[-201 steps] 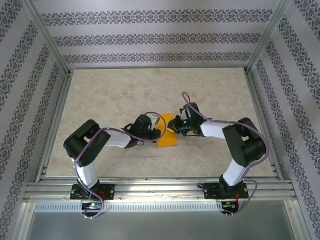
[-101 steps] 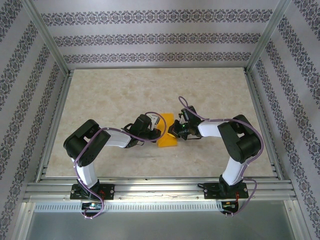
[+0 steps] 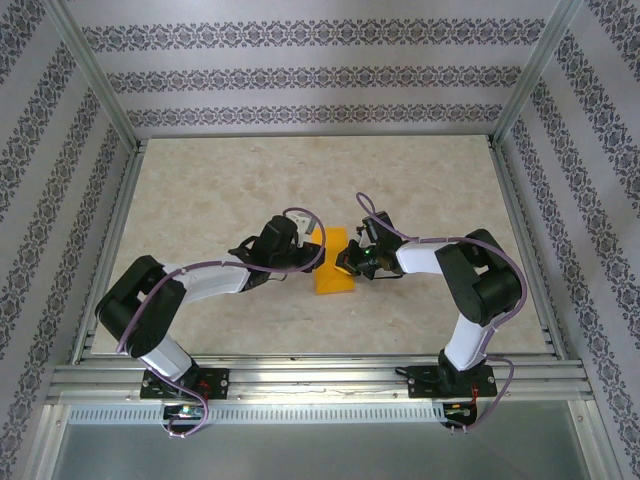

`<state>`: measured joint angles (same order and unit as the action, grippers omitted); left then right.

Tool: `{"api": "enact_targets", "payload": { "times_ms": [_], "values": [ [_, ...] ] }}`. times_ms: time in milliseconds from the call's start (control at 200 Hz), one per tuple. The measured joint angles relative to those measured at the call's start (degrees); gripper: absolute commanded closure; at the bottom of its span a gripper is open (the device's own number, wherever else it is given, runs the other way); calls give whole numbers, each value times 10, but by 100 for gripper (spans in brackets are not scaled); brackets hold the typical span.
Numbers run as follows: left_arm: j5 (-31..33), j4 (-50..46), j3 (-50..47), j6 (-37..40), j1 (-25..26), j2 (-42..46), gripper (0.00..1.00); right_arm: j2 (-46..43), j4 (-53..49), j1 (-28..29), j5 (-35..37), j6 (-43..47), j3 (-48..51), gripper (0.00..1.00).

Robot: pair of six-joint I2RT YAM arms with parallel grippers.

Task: Fold a paper plane with a square sheet of paper (pick it up from the middle)
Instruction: Fold the triangle a second time at the center of the table.

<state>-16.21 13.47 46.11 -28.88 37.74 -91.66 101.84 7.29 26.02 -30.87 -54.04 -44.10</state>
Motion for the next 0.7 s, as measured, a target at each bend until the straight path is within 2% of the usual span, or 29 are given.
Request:
{"api": "enact_targets", "payload": {
  "times_ms": [90,180,405,699],
  "values": [
    [-45,-15,17,-26,0,-7,95,0,0,0,0,0,0,100],
    [-97,-16,25,-53,0,-24,100,0,0,0,0,0,0,100],
    [-166,-27,25,-105,7,-73,100,0,0,0,0,0,0,100],
    [-177,-75,49,-111,13,-120,100,0,0,0,0,0,0,100]
  ]
}}
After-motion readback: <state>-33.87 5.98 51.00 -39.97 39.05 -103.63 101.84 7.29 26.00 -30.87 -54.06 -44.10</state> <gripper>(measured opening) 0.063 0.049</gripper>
